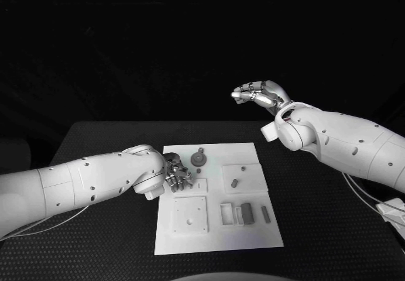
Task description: Assemble the parts on the task board
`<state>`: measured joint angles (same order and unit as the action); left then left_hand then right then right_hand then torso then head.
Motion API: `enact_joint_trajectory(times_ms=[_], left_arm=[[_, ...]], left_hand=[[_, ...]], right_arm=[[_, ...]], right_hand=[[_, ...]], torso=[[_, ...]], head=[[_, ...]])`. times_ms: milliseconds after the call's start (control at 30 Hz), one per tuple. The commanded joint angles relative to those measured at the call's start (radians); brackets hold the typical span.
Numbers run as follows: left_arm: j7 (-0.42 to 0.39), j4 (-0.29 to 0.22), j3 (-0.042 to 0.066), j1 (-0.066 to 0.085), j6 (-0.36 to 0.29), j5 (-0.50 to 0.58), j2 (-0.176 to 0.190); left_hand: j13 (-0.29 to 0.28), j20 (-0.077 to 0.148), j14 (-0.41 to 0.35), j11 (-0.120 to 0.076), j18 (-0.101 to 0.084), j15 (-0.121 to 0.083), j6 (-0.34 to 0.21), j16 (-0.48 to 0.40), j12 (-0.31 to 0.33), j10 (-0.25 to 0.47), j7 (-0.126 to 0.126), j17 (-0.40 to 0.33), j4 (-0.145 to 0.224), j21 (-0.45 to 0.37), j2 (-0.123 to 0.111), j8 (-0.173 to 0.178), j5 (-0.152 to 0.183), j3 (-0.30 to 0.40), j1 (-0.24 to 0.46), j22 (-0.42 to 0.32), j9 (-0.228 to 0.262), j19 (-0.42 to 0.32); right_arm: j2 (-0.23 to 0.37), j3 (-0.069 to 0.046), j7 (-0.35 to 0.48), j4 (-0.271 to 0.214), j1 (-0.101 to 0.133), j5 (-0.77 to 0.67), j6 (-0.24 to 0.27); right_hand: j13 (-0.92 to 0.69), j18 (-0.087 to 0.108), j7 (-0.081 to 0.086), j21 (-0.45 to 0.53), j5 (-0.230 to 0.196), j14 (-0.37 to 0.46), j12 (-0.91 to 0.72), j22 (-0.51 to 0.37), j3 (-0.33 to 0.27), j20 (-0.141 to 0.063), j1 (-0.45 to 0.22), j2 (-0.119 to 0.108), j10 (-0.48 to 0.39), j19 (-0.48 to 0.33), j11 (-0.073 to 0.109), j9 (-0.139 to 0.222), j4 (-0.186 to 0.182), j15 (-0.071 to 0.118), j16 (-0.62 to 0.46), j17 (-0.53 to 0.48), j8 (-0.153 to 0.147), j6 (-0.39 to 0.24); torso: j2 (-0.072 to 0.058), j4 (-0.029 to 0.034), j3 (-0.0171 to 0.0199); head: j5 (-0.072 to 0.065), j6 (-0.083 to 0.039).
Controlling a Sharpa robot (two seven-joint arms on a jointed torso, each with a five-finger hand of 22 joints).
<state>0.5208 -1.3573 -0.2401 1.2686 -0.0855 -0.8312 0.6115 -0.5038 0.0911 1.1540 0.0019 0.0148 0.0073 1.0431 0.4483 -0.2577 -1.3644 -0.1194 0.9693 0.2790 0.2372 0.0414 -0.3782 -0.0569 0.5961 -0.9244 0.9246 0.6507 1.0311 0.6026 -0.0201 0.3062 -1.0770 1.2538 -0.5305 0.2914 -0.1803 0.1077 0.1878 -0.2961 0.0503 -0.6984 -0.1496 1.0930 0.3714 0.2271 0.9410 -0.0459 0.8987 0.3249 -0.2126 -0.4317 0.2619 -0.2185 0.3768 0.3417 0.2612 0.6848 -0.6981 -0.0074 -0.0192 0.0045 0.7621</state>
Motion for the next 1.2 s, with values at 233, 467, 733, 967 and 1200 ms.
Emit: enact_joint_trajectory(times_ms=[233,467,733,967,1200], left_arm=[[0.007,0.004,0.001,-0.004,0.008,-0.012,-0.008],[0.009,0.008,0.001,-0.006,0.018,-0.014,-0.012],[0.013,0.013,0.001,-0.011,0.041,-0.016,-0.017],[0.012,0.013,0.001,-0.013,0.045,-0.016,-0.02],[0.011,0.011,0.001,-0.013,0.051,-0.016,-0.02]], left_hand=[[-0.002,0.008,-0.001,-0.002,-0.014,-0.007,0.062,0.005,-0.002,0.002,0.057,-0.001,0.002,0.0,0.011,-0.001,-0.003,0.003,-0.003,0.002,0.002,0.0],[-0.002,0.008,-0.001,-0.002,-0.014,-0.007,0.062,0.006,-0.002,0.002,0.057,-0.002,0.002,0.001,0.011,0.0,-0.003,0.003,-0.002,0.003,0.002,0.0],[-0.002,0.008,-0.001,-0.002,-0.014,-0.007,0.062,0.007,-0.002,0.002,0.057,-0.002,0.002,0.001,0.01,0.001,-0.003,0.003,-0.002,0.004,0.002,0.0],[-0.002,0.008,-0.001,-0.002,-0.014,-0.007,0.062,0.007,-0.003,0.002,0.057,-0.002,0.002,0.001,0.01,0.001,-0.003,0.003,-0.002,0.005,0.002,0.0],[-0.003,0.008,-0.001,-0.002,-0.014,-0.007,0.062,0.007,-0.003,0.002,0.057,-0.002,0.003,0.001,0.01,0.002,-0.003,0.003,-0.002,0.006,0.003,0.0]], right_arm=[[-0.002,-0.001,0.01,-0.001,0.001,0.003,-0.026],[-0.002,-0.001,0.009,-0.002,0.001,0.003,-0.029],[-0.002,-0.001,0.009,-0.005,0.001,0.003,-0.032],[-0.002,-0.001,0.01,-0.005,0.001,0.003,-0.034],[-0.002,-0.001,0.009,-0.004,0.001,0.003,-0.039]], right_hand=[[0.004,-0.009,0.048,0.007,0.0,0.003,0.005,0.004,0.0,0.0,-0.009,0.001,-0.005,-0.011,0.0,0.001,-0.009,-0.004,-0.006,-0.002,-0.002,-0.006],[0.006,-0.009,0.048,0.007,0.0,0.003,0.005,0.006,0.0,0.0,-0.009,0.001,-0.004,-0.012,0.0,0.001,-0.009,-0.005,-0.006,-0.003,-0.001,-0.007],[0.008,-0.01,0.048,0.007,0.0,0.004,0.005,0.008,0.0,0.0,-0.009,0.002,-0.003,-0.013,0.0,0.001,-0.011,-0.006,-0.007,-0.003,0.0,-0.007],[0.009,-0.01,0.048,0.008,0.0,0.004,0.005,0.009,0.0,0.0,-0.009,0.002,-0.003,-0.013,0.0,0.002,-0.011,-0.006,-0.008,-0.004,0.0,-0.007],[0.01,-0.01,0.048,0.008,0.0,0.005,0.005,0.01,0.0,0.0,-0.009,0.002,-0.003,-0.014,0.0,0.002,-0.011,-0.007,-0.008,-0.004,0.001,-0.007]], torso=[[0.0,-0.0005,-0.0004],[0.0,-0.0008,0.0005],[0.0,-0.0002,0.0002],[0.0,-0.0001,0.0],[0.0,-0.0003,-0.0002]], head=[[-0.001,0.003],[-0.001,0.005],[-0.003,0.008],[-0.005,0.009],[-0.005,0.01]])
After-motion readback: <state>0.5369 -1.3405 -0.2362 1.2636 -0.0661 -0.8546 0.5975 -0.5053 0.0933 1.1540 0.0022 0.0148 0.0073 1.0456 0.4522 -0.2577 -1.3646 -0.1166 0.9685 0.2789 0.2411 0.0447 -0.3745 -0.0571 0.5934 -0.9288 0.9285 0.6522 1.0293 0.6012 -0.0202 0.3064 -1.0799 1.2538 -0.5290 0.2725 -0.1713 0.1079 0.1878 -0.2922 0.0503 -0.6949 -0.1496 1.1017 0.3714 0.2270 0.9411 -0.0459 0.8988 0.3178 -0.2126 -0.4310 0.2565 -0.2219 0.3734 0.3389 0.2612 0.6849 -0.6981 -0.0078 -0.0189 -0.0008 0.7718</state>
